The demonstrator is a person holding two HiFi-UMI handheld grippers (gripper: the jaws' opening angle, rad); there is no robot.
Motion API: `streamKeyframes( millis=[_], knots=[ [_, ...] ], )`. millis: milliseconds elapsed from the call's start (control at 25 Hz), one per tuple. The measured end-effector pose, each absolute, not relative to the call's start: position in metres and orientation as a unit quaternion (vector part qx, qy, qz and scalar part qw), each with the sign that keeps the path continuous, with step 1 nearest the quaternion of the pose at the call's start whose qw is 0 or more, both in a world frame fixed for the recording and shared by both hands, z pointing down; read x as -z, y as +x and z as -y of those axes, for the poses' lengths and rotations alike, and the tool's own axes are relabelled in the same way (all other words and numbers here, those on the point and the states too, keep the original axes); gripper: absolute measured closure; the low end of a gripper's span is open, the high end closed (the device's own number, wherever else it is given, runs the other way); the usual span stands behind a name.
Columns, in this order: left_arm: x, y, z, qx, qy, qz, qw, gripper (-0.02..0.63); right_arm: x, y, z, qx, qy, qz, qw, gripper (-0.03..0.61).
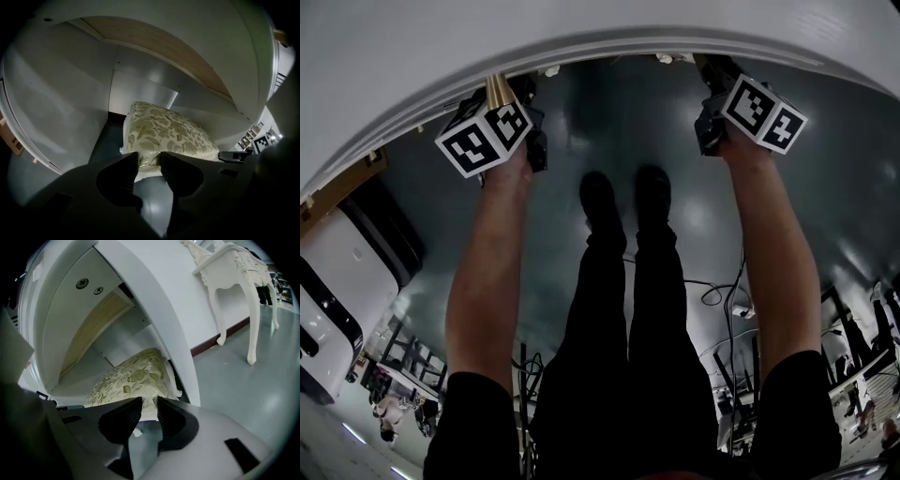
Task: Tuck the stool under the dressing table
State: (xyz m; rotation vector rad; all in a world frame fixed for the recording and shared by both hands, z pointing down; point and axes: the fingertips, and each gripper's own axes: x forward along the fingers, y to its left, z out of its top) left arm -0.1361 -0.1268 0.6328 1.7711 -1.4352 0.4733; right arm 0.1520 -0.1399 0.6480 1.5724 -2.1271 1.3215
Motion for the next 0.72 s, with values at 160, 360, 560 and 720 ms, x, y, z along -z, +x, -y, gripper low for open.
streamKeyframes(
  millis=[160,360,560,720],
  knots=[
    [-0.629,-0.138,0.127,-0.177,0.701,0.568,0.394,0.46,-0.644,0.15,0.142,-0.437,0.53,0.721,0.095,0.462],
    [-0.632,-0.143,0.125,-0.182,0.7,0.565,0.396,0.464,-0.644,0.152,0.141,-0.427,0.531,0.724,0.11,0.463],
    [-0.591,-0.132,0.093,-0.198,0.724,0.549,0.368,0.466,-0.604,0.146,0.114,-0.414,0.519,0.74,0.106,0.478],
    [-0.556,-0.129,0.056,-0.198,0.717,0.548,0.384,0.474,-0.562,0.137,0.072,-0.414,0.487,0.759,0.126,0.483]
  ],
)
